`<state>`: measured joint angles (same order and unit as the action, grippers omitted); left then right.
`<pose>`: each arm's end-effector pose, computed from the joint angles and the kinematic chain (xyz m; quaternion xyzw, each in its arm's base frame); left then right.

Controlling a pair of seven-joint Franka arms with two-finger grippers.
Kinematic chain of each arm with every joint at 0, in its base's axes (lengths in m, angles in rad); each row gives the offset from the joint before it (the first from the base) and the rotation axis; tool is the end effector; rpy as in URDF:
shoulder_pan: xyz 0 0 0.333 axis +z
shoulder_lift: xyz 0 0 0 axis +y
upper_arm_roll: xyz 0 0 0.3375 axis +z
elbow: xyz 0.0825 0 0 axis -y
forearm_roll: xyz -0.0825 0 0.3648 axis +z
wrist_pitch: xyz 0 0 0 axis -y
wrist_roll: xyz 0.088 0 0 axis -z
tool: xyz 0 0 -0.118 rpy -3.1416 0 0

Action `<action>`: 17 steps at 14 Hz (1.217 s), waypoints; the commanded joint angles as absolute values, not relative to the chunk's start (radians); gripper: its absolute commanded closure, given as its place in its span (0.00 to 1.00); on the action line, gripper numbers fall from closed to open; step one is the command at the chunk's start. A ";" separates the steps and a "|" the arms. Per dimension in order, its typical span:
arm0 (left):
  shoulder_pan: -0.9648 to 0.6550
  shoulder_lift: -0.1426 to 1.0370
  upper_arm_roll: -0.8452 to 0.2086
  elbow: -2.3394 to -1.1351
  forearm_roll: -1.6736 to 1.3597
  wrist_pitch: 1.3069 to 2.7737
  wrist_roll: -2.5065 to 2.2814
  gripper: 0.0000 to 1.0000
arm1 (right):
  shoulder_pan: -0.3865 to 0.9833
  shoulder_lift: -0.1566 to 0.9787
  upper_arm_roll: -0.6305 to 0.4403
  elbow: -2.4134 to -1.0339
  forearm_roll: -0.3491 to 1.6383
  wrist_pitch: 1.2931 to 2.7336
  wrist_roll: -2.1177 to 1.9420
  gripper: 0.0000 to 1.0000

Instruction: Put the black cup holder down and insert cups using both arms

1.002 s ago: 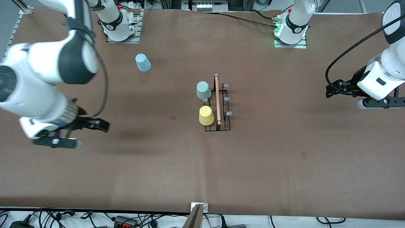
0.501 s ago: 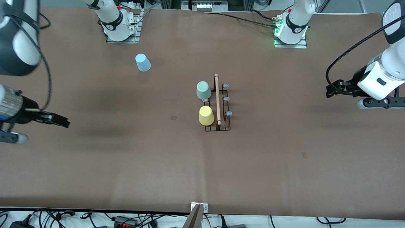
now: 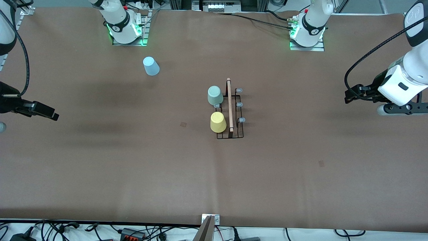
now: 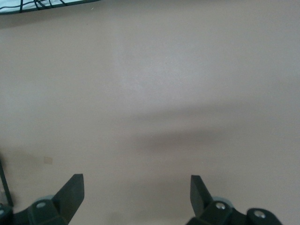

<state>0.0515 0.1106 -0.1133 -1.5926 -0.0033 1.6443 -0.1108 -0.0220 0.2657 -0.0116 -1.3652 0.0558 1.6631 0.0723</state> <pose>0.5716 -0.0324 0.5704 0.9992 0.0248 -0.0297 0.0054 0.6290 -0.0140 0.5825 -0.9980 0.0548 -0.0156 0.0266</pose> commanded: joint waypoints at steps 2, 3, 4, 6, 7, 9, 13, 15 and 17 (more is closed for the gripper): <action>0.040 0.094 -0.101 -1.608 0.002 1.638 -0.091 0.00 | -0.043 0.187 0.005 -1.440 0.021 1.652 -0.018 0.00; 0.040 0.094 -0.100 -1.608 0.002 1.638 -0.091 0.00 | -0.041 0.175 0.005 -1.459 0.020 1.651 -0.017 0.00; 0.040 0.094 -0.097 -1.608 0.002 1.638 -0.091 0.00 | -0.041 0.152 0.005 -1.489 0.020 1.658 -0.017 0.00; 0.040 0.094 -0.097 -1.608 0.002 1.638 -0.091 0.00 | -0.043 0.086 0.005 -1.595 0.018 1.702 -0.017 0.00; 0.040 0.094 -0.097 -1.608 0.002 1.638 -0.091 0.00 | -0.046 0.040 0.003 -1.658 0.018 1.738 -0.018 0.00; 0.040 0.095 -0.095 -1.608 0.002 1.638 -0.091 0.00 | -0.055 -0.026 0.002 -1.738 0.018 1.747 -0.020 0.00; 0.040 0.097 -0.089 -1.608 0.002 1.637 -0.069 0.00 | -0.055 -0.055 0.002 -1.756 0.003 1.720 -0.026 0.00; 0.040 0.098 -0.084 -1.608 0.002 1.638 -0.063 0.00 | -0.055 -0.055 0.002 -1.750 0.002 1.714 -0.035 0.00; 0.040 0.103 -0.083 -1.608 0.000 1.637 -0.045 0.00 | -0.055 -0.055 0.003 -1.749 0.002 1.709 -0.034 0.00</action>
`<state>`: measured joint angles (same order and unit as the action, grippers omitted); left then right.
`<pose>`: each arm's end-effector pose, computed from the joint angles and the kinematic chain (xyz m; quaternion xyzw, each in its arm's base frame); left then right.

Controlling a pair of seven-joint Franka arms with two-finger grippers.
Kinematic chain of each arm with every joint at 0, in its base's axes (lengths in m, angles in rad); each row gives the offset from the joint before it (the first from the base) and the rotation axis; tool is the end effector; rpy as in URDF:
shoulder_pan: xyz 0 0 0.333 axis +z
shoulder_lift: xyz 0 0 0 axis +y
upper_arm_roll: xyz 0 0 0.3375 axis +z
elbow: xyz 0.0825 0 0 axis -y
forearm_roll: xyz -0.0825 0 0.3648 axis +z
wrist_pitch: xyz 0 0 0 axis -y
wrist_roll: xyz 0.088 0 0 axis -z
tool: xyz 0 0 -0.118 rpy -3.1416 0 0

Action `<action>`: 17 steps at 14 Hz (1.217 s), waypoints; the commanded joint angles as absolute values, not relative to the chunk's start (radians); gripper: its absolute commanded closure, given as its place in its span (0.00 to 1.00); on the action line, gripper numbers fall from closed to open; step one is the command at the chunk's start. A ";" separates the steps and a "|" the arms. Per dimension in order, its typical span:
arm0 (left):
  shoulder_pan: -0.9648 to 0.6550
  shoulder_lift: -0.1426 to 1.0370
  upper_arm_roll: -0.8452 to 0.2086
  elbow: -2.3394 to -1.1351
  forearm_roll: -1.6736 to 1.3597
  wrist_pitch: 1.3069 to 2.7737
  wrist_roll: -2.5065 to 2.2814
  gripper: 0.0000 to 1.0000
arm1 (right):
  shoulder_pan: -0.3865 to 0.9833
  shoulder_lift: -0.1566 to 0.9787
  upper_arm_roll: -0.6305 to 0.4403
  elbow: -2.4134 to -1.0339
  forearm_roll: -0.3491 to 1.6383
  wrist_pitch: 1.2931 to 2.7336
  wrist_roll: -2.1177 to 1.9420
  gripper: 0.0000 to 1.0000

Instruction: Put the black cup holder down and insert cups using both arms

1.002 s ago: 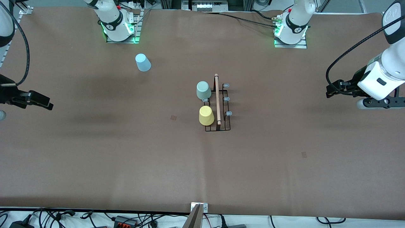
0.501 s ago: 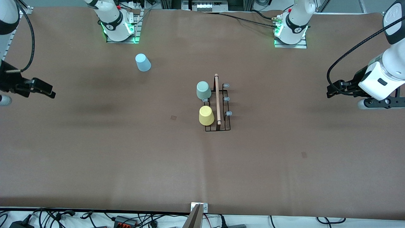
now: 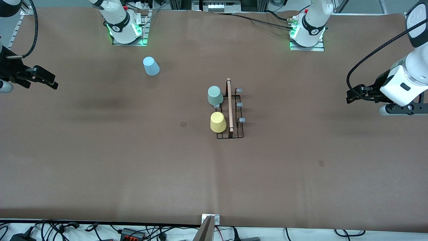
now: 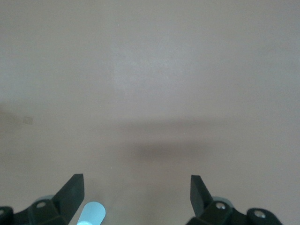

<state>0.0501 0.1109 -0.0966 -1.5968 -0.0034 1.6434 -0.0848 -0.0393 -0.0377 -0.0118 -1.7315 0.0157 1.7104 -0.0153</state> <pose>0.5716 -0.0241 0.5681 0.9993 0.0194 -0.0323 0.0049 0.5312 -0.0256 0.5940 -0.9998 0.0189 -0.0086 0.0077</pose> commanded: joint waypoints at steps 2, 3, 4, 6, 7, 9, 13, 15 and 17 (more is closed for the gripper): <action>0.038 0.103 -0.077 -1.605 -0.015 1.647 -0.034 0.00 | -0.057 -0.055 0.002 -1.750 0.005 1.709 -0.029 0.00; 0.029 0.103 -0.075 -1.597 -0.018 1.646 -0.035 0.00 | -0.057 -0.055 0.002 -1.750 0.006 1.706 -0.029 0.00; 0.028 0.103 -0.074 -1.598 -0.018 1.641 -0.035 0.00 | -0.055 -0.055 0.002 -1.755 0.005 1.706 -0.029 0.00; 0.029 0.103 -0.072 -1.598 -0.018 1.640 -0.034 0.00 | -0.054 -0.055 0.003 -1.756 0.005 1.704 -0.028 0.00; 0.029 0.103 -0.072 -1.598 -0.018 1.640 -0.035 0.00 | -0.054 -0.055 0.003 -1.756 0.005 1.704 -0.028 0.00; 0.029 0.103 -0.066 -1.598 -0.018 1.640 -0.034 0.00 | -0.052 -0.057 0.003 -1.756 0.005 1.704 -0.029 0.00; 0.028 0.103 -0.066 -1.597 -0.018 1.649 -0.034 0.00 | -0.051 -0.057 0.003 -1.756 0.003 1.706 -0.031 0.00; 0.026 0.106 -0.066 -1.595 -0.014 1.673 -0.032 0.00 | -0.051 -0.060 0.003 -1.756 0.003 1.706 -0.032 0.00; 0.026 0.106 -0.066 -1.595 -0.012 1.671 -0.031 0.00 | -0.051 -0.060 0.003 -1.758 0.003 1.707 -0.032 0.00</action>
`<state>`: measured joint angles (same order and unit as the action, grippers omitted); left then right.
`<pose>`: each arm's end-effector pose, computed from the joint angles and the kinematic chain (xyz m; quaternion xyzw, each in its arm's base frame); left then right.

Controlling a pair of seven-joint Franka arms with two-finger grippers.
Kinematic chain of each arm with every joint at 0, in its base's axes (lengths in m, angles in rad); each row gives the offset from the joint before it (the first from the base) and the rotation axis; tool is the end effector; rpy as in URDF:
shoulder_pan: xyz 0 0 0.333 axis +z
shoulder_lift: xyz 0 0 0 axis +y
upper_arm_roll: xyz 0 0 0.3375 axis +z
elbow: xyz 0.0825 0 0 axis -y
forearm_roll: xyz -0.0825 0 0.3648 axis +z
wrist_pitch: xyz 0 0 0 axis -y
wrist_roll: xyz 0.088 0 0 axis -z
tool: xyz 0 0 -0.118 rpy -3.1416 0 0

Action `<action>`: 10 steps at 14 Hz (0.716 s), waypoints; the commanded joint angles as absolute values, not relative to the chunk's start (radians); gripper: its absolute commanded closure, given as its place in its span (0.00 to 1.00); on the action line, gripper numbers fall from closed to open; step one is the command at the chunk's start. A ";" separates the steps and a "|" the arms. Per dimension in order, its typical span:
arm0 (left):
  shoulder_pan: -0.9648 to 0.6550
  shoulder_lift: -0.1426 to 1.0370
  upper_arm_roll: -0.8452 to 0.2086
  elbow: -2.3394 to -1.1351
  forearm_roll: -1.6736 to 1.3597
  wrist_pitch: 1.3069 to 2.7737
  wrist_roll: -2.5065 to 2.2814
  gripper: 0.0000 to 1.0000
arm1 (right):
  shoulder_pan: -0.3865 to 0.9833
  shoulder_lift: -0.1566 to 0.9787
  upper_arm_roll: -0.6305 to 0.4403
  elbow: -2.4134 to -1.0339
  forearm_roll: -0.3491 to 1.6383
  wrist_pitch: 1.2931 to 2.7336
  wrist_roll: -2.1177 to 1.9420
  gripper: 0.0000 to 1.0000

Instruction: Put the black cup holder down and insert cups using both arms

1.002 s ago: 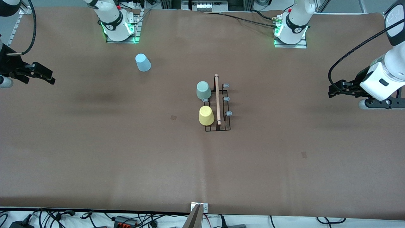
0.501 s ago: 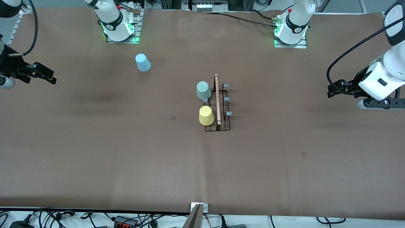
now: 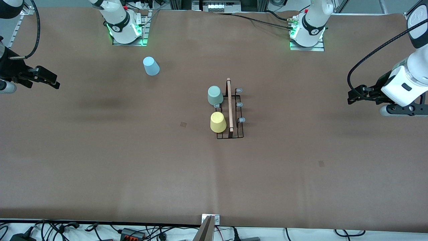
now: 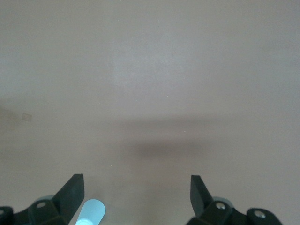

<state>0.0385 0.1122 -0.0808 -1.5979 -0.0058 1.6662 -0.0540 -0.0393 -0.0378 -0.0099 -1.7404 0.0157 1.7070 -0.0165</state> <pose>0.5747 -0.0225 0.5686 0.9997 0.0063 -0.0221 0.0064 0.5301 -0.0245 0.5896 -0.9998 0.0174 -0.0025 0.0079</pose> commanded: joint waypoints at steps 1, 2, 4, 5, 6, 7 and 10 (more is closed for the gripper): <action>0.025 0.107 -0.067 -1.592 -0.012 1.671 -0.031 0.00 | -0.051 -0.061 0.003 -1.758 0.003 1.709 -0.032 0.00; 0.025 0.110 -0.067 -1.585 -0.009 1.671 -0.020 0.00 | -0.051 -0.061 0.003 -1.758 0.003 1.710 -0.032 0.00; 0.023 0.126 -0.066 -1.565 -0.008 1.671 0.065 0.00 | -0.052 -0.061 0.005 -1.756 0.003 1.712 -0.032 0.00; 0.023 0.129 -0.066 -1.559 -0.008 1.667 0.090 0.00 | -0.051 -0.060 0.005 -1.758 0.003 1.709 -0.032 0.00; 0.023 0.130 -0.066 -1.557 -0.012 1.666 0.087 0.00 | -0.051 -0.058 0.005 -1.758 0.003 1.712 -0.032 0.00; 0.023 0.129 -0.066 -1.559 -0.017 1.664 0.081 0.00 | -0.051 -0.058 0.005 -1.758 0.003 1.712 -0.031 0.00; 0.025 0.121 -0.057 -1.559 -0.018 1.655 -0.032 0.00 | -0.051 -0.060 0.005 -1.758 0.003 1.710 -0.032 0.00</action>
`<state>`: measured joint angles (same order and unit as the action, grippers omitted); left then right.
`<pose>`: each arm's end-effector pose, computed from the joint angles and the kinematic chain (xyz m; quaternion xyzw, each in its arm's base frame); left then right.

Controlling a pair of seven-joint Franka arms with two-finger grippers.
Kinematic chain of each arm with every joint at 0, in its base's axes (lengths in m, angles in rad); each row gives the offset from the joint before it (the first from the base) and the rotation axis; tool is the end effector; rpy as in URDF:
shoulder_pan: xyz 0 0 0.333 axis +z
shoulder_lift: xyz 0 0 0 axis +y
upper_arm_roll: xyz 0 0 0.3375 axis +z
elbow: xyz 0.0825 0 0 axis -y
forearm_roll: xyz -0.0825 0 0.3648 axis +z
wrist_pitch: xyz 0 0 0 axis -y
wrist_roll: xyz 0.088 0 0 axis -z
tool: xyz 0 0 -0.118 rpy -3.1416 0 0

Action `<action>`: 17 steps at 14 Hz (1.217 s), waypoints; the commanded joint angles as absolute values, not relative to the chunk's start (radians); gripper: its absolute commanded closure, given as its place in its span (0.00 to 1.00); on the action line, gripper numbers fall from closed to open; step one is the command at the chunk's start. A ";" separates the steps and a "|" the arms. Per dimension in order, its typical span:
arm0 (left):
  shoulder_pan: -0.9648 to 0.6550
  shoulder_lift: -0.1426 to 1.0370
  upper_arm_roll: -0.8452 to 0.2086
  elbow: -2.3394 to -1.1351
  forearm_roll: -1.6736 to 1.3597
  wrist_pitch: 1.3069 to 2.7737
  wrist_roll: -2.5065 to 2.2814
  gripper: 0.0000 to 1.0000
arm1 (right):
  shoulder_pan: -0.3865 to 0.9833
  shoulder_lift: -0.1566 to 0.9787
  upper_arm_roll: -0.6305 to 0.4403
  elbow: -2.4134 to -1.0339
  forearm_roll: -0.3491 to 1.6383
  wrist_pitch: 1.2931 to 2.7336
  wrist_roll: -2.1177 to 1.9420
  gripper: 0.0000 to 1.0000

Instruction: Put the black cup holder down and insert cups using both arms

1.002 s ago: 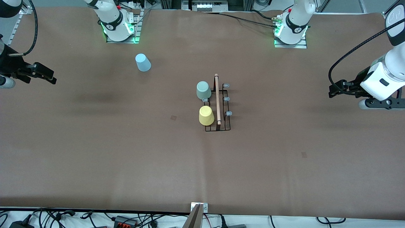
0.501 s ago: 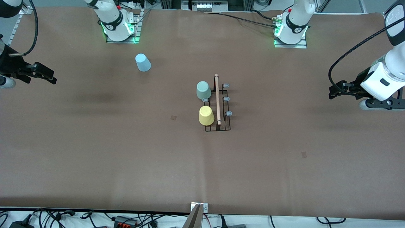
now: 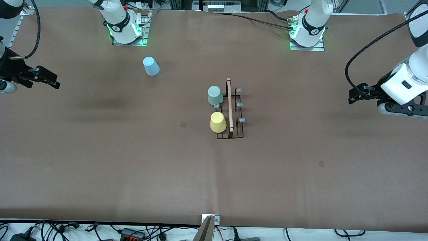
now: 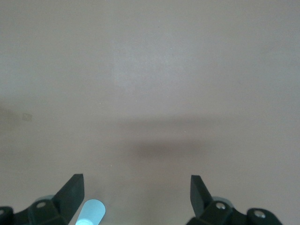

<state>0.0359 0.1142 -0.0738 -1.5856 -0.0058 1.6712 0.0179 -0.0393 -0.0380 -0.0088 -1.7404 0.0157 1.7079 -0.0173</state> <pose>0.5770 -0.0202 0.5735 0.9995 -0.0274 -0.0142 0.0069 0.5302 -0.0240 0.5898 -0.9998 0.0164 -0.0030 0.0078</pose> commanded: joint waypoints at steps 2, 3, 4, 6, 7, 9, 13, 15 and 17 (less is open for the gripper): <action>0.023 0.121 -0.058 -1.557 -0.020 1.643 -0.048 0.00 | -0.051 -0.060 0.005 -1.758 0.003 1.712 -0.031 0.00; 0.023 0.121 -0.058 -1.559 -0.020 1.643 -0.048 0.00 | -0.051 -0.060 0.005 -1.758 0.003 1.712 -0.032 0.00; 0.025 0.120 -0.058 -1.559 -0.020 1.641 -0.048 0.00 | -0.051 -0.060 0.005 -1.758 0.003 1.713 -0.031 0.00; 0.025 0.120 -0.058 -1.562 -0.020 1.640 -0.049 0.00 | -0.051 -0.060 0.005 -1.758 0.003 1.713 -0.032 0.00; 0.025 0.118 -0.057 -1.563 -0.020 1.638 -0.049 0.00 | -0.051 -0.060 0.005 -1.758 0.003 1.713 -0.031 0.00; 0.025 0.118 -0.058 -1.565 -0.020 1.637 -0.049 0.00 | -0.051 -0.060 0.005 -1.758 0.003 1.717 -0.031 0.00; 0.025 0.115 -0.057 -1.566 -0.021 1.624 -0.063 0.00 | -0.051 -0.058 0.005 -1.758 0.003 1.718 -0.031 0.00; 0.025 0.114 -0.057 -1.568 -0.021 1.624 -0.066 0.00 | -0.051 -0.058 0.005 -1.758 0.003 1.718 -0.031 0.00; 0.025 0.114 -0.057 -1.568 -0.021 1.623 -0.066 0.00 | -0.049 -0.057 0.006 -1.758 0.003 1.718 -0.032 0.00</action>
<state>0.0356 0.1141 -0.0691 -1.5841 -0.0068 1.6441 -0.0572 -0.0393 -0.0380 -0.0084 -1.7404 0.0157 1.7098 -0.0176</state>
